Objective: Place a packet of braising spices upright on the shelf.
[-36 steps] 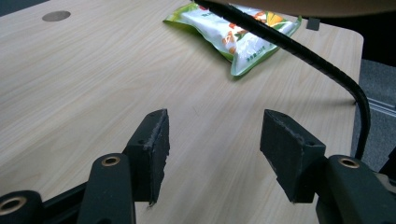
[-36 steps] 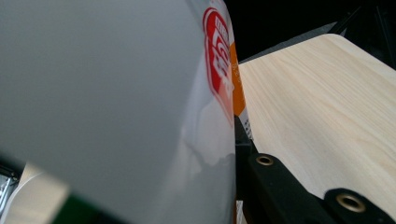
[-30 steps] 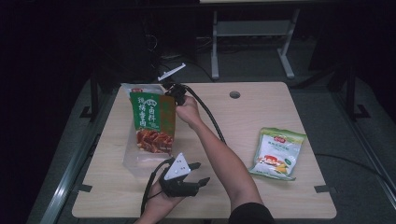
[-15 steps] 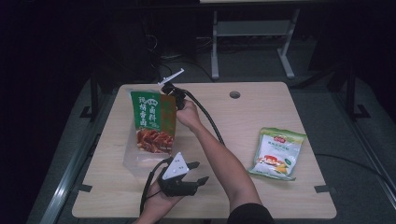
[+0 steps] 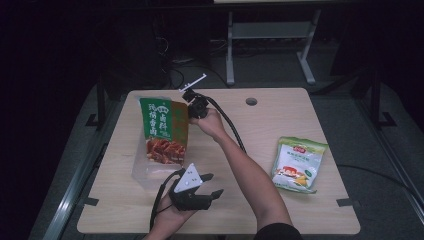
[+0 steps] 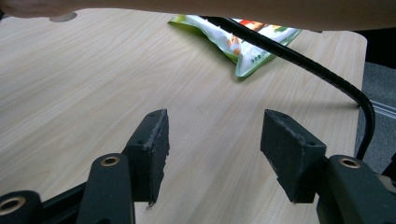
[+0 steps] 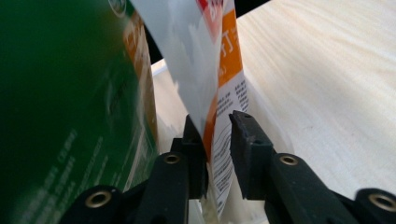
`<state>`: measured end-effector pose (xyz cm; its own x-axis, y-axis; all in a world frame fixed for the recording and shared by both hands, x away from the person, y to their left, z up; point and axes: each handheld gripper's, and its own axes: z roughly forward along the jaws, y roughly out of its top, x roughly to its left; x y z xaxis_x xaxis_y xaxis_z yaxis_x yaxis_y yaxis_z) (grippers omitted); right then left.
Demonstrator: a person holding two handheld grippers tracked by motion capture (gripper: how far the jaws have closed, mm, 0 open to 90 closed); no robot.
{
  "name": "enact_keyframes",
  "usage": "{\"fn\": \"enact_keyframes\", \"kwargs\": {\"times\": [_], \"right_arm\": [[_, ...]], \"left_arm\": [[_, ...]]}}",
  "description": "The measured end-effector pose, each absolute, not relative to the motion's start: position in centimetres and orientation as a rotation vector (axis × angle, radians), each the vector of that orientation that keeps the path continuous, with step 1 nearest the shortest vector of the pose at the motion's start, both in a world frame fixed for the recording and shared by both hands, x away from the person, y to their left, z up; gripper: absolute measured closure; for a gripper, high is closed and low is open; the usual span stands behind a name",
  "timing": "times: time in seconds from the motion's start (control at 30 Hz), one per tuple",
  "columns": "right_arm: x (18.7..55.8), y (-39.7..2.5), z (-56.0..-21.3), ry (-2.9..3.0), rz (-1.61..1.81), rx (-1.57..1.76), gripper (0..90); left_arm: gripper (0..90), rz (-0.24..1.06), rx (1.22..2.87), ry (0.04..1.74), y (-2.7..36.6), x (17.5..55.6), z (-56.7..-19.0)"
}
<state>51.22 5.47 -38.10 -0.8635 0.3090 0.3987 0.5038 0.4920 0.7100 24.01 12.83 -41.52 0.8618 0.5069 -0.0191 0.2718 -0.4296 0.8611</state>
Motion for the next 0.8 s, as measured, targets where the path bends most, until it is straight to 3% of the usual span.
{"fn": "enact_keyframes", "kwargs": {"times": [0.1, 0.5, 0.6, 0.8], "right_arm": [[50.9, 5.5, -38.4, -2.538, -1.294, -0.680, 88.8], [50.7, 4.9, -39.6, -2.543, -1.280, -0.728, 88.8], [50.7, 4.8, -39.3, -2.531, -1.299, -0.753, 74.3], [50.5, 2.9, -38.2, -2.512, -1.342, -0.786, 63.5]], "left_arm": [[41.3, 0.299, 2.045, 0.562, 12.8, 24.0, -41.5], [41.3, 0.290, 2.048, 0.563, 12.5, 24.0, -41.6], [41.1, 0.291, 2.051, 0.562, 12.5, 24.0, -41.6], [39.9, 0.291, 2.051, 0.565, 12.6, 24.1, -41.6]]}}
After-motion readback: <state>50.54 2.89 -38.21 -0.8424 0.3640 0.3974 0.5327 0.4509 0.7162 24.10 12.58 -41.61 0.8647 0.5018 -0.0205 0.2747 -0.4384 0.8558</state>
